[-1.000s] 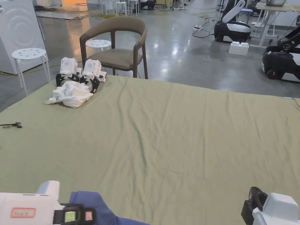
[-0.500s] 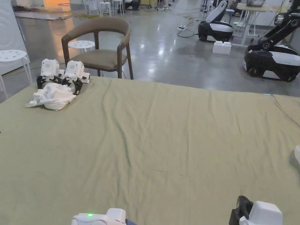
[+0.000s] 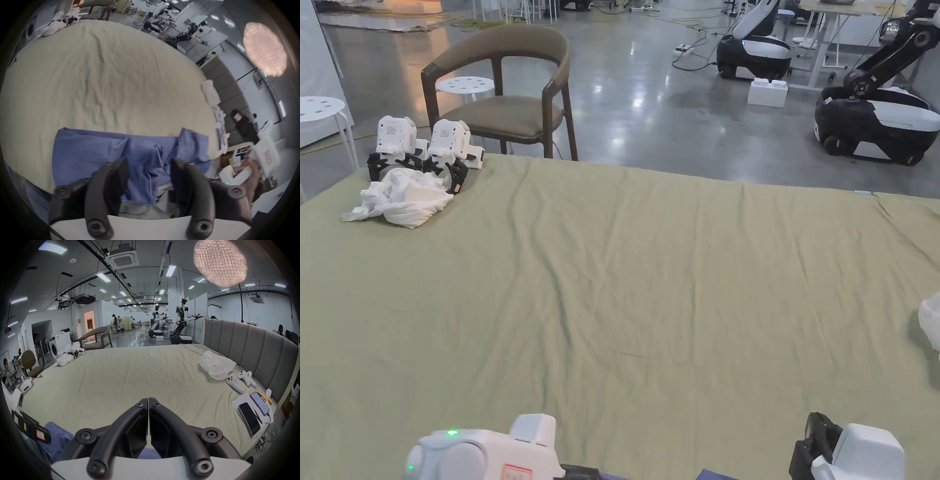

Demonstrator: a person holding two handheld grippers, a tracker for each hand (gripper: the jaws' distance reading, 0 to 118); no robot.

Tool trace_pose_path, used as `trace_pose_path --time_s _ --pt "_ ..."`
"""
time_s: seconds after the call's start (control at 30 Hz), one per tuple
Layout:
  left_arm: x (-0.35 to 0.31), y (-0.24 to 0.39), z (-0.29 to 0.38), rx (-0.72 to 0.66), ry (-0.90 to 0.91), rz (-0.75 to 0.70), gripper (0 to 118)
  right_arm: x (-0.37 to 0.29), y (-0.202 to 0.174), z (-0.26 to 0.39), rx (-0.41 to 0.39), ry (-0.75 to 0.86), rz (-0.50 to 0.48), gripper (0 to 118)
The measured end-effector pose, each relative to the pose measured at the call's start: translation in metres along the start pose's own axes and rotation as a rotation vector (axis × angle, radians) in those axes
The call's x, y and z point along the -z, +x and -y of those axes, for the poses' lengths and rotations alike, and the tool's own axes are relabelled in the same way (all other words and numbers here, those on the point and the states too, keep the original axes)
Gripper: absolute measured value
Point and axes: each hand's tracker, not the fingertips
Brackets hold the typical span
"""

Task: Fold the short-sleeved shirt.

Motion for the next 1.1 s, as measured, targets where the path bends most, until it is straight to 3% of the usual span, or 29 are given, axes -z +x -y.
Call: trace_pose_path --time_s 0.07,0.23,0.33,0.47,0.9,1.03,1.1 --pt "-0.009 -0.007 -0.002 -0.02 0.04 0.027 22 -0.001 0.001 0.0 0.001 0.0 0.004 0" --pt "0.007 -0.021 0.004 0.033 -0.005 -0.165 6 -0.002 0.004 0.003 0.005 -0.011 0.007 0" --pt "0.032 -0.024 0.016 0.069 -0.117 -0.206 6 -0.003 0.005 0.006 0.006 -0.017 0.013 0" --pt "0.05 -0.01 0.034 0.119 -0.186 -0.098 5 -0.003 0.007 0.011 0.004 -0.029 0.017 0" --pt "0.079 -0.006 0.041 0.091 -0.107 -0.022 5 -0.003 0.003 0.011 -0.002 -0.036 0.013 0" --pt "0.058 -0.012 0.035 0.066 -0.083 0.023 5 -0.002 0.002 0.008 -0.002 -0.029 0.009 0" --pt "0.031 -0.023 0.027 0.043 -0.014 0.05 12 -0.003 0.001 0.005 -0.001 -0.018 -0.001 0"
